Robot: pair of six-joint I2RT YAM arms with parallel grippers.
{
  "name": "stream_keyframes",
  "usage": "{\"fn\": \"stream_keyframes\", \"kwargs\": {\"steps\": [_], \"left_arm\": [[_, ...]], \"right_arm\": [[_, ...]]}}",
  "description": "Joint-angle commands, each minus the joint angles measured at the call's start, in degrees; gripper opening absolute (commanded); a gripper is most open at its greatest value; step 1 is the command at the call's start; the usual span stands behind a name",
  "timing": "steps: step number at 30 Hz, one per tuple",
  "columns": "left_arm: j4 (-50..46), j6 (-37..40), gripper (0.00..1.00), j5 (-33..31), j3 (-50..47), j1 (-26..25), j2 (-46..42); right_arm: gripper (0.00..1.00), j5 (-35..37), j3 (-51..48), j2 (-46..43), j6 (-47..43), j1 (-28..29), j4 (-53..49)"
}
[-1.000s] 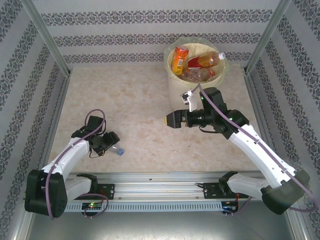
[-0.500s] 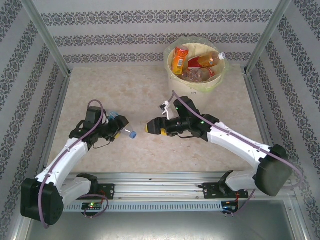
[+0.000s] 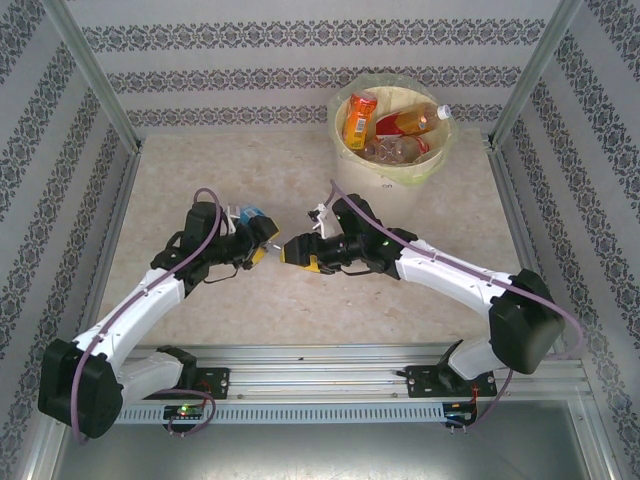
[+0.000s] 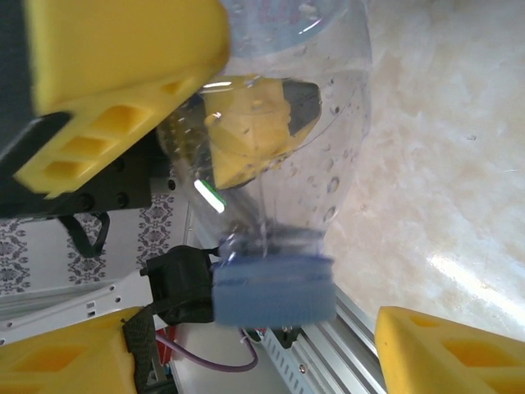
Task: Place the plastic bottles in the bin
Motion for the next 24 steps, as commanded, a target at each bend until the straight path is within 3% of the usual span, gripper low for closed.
{"fn": "stream_keyframes", "kwargs": {"steps": [1,24], "left_arm": [[3.6,-1.0,0.73,0.1,2.4,-1.2,0.8],[3.4,0.3,0.73,2.5,4.5,-2.5,3.1]], "right_arm": [[0.68,-0.4,1.7,0.8,0.5,0.7,2.1],[0.43,1.4,5.1,0.5,-5.3,0.5,-5.6]]}}
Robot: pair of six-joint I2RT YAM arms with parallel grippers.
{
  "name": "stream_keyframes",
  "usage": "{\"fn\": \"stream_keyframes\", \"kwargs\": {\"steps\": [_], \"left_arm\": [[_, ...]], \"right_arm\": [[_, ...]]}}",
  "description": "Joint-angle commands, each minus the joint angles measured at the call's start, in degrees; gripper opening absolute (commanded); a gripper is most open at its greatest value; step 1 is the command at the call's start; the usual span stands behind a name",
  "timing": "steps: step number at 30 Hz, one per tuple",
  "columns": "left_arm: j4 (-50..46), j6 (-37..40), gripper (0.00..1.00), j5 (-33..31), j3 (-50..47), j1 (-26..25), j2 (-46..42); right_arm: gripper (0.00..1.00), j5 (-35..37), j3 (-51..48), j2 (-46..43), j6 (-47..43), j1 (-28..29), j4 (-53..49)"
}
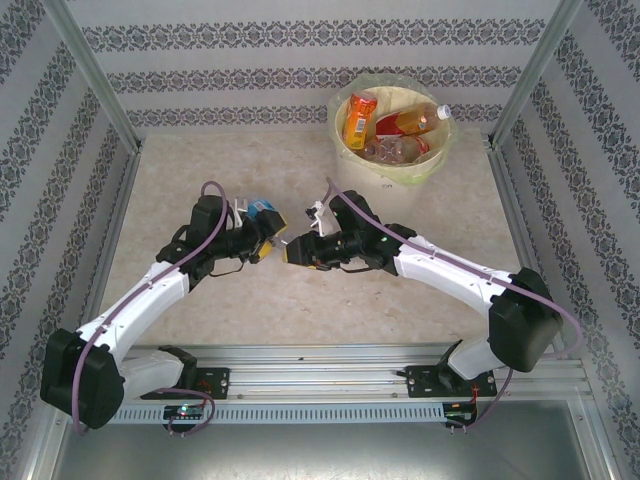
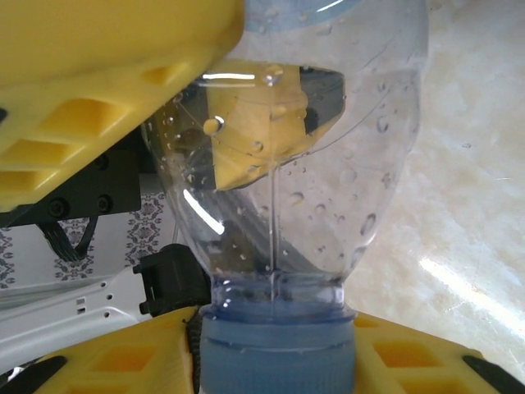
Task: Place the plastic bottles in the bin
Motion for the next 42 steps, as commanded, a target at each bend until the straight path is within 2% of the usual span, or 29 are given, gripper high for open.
{"fn": "stream_keyframes", "kwargs": {"steps": [1,14,21,26,28,29,33,37,42], "left_arm": [[1.8,0.8,0.73,1.7,2.0,-1.0,0.6],[1.2,3.1,0.73,4.2,3.7,-2.0,2.5],[0.7,3.8,0.73,4.6,5.0,-2.6,3.2],[1.6,3.5,0.86,4.1,6.8,-2.7,2.0],[0.1,4.3,0.96,3.8,9.1,-2.6,1.8],[-0.7,4.7,1.0,3.4,10.6,-2.7,1.6],[-3.8,7.1,1.0,1.4,15.6,-2.5,0.4],[-11.3,13.1,1.0,-3.8,21.3,-2.5,-1.6],[-15.5,17.8,1.0,-8.2,24.2,-2.4,-5.2]], "right_arm": [[0.43,0.5,2.3,0.0,-2.1,0.3,-1.2],[0.41,0.9,4.2,0.3,-5.0,0.2,-4.8],[0.3,1.7,4.5,-0.1,-5.6,0.2,-6.0],[0.25,3.0,4.6,-1.8,-5.7,0.0,-7.7],[0.24,3.7,4.7,-2.9,-5.6,-0.4,-8.7],[0.24,4.1,4.9,-3.6,-5.5,-0.4,-9.1],[0.23,6.1,6.0,-6.4,-5.0,-1.3,-11.3],[0.22,9.5,8.2,-9.3,-3.3,-2.6,-13.9],[0.22,15.7,13.5,-11.8,2.2,-6.0,-16.7]]}}
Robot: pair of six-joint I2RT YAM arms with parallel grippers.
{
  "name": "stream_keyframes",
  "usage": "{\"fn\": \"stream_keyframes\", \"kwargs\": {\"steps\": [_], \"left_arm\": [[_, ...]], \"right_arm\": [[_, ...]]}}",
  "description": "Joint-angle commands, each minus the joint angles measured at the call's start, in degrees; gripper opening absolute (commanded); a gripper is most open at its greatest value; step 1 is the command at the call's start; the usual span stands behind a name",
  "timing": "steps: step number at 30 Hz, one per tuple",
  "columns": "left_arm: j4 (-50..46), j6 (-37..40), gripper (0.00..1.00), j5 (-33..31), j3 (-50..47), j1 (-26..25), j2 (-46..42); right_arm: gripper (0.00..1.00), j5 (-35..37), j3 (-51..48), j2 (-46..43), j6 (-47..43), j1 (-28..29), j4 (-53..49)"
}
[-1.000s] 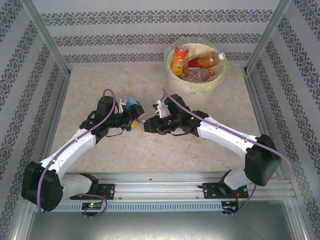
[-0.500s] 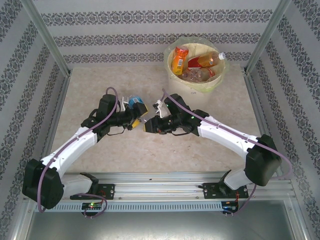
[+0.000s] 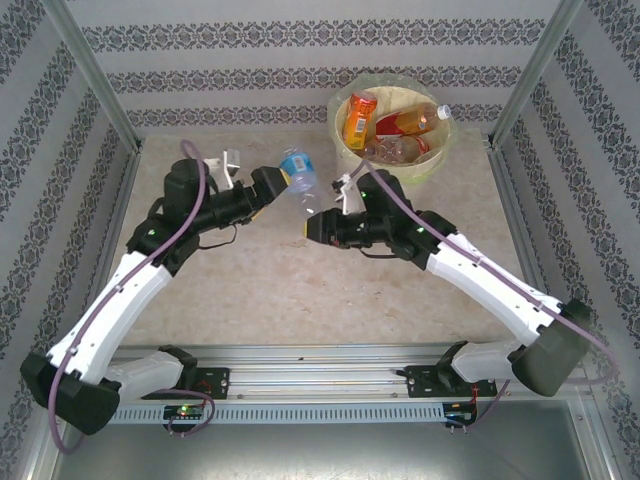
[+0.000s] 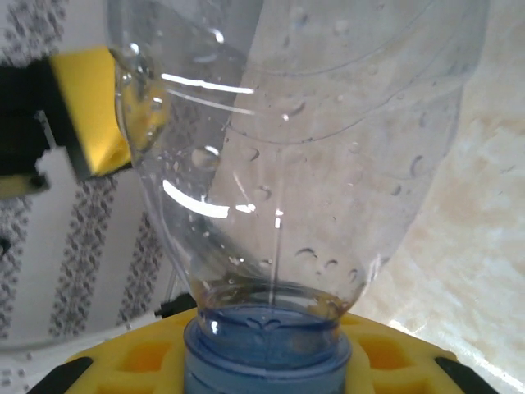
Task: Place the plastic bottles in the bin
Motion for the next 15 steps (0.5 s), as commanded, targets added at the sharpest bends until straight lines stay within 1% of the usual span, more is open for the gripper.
{"fn": "stream_keyframes", "kwargs": {"steps": [1,5,9,12,15], "left_arm": [[-4.9,5.7,1.0,-3.6,1.6,-0.5,-2.2],[-4.4,5.2,1.0,-2.6,0.4,-0.5,-3.1],[-3.8,4.6,1.0,-2.1,-1.3,-0.5,-3.9],[-3.8,4.1,1.0,-2.0,-2.1,-0.5,-4.5],[-3.9,3.7,1.0,-2.1,-3.1,-0.5,-5.3]], "right_arm": [[0.22,6.6,5.0,-2.0,4.6,-2.6,-3.1],[0.22,13.5,10.9,-1.0,6.8,-5.1,-4.9],[0.23,17.5,13.3,1.2,12.5,-8.2,-1.0],[0.23,21.0,16.0,4.0,16.0,-9.4,0.8],[0.22,22.6,19.7,7.6,19.0,-9.7,2.0]]}}
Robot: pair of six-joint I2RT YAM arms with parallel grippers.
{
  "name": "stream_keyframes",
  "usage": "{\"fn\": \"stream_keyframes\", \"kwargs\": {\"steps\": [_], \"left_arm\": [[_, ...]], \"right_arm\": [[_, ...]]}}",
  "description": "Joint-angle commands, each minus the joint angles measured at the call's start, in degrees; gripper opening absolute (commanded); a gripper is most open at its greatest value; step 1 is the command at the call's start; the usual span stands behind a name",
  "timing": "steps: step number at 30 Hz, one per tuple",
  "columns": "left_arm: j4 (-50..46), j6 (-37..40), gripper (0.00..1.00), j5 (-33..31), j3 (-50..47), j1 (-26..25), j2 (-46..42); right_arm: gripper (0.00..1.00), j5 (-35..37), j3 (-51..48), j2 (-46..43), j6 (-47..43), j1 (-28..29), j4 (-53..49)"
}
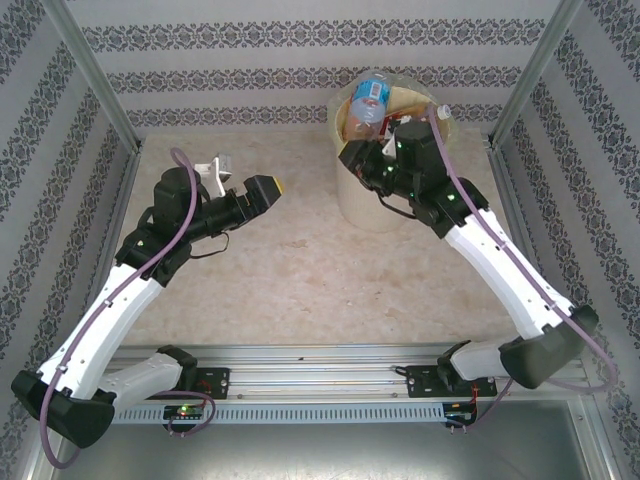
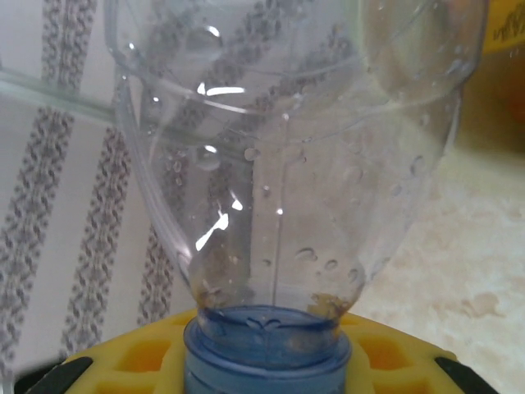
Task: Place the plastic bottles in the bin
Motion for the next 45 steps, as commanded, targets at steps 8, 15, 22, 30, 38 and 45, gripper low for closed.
{"fn": "stream_keyframes", "kwargs": {"steps": [8,15,22,30,38,45], "left_arm": [[-0.7,-0.5,1.0,0.0,-2.9,-0.5,-3.2],[-0.7,-0.6,1.0,-0.1,-3.4,-0.5,-3.5],[-0.1,-0.8,1.0,0.0,-4.3,-0.5,-3.7],[0.5,-1.0,1.0,0.2,-4.5,-0.5,-3.6],[0.2,-0.7,1.0,0.1,-4.4,-0.5,-3.5],[0.6,-0.5,1.0,0.4,-4.4,-0.5,-3.1]], "right_arm": [[0.21,12.6,6.7,8.2,13.5,0.0,5.4],[0.26,14.5,6.9,10.3,18.5,-0.8,6.1],[0.4,14.2,5.1,9.9,21.4,-2.0,7.4],[0.55,11.9,5.2,10.7,22.7,-2.6,8.7],[0.62,7.1,8.7,10.8,20.7,-2.5,10.3],[0.64,1.4,15.4,10.8,15.4,-2.9,7.3]]}}
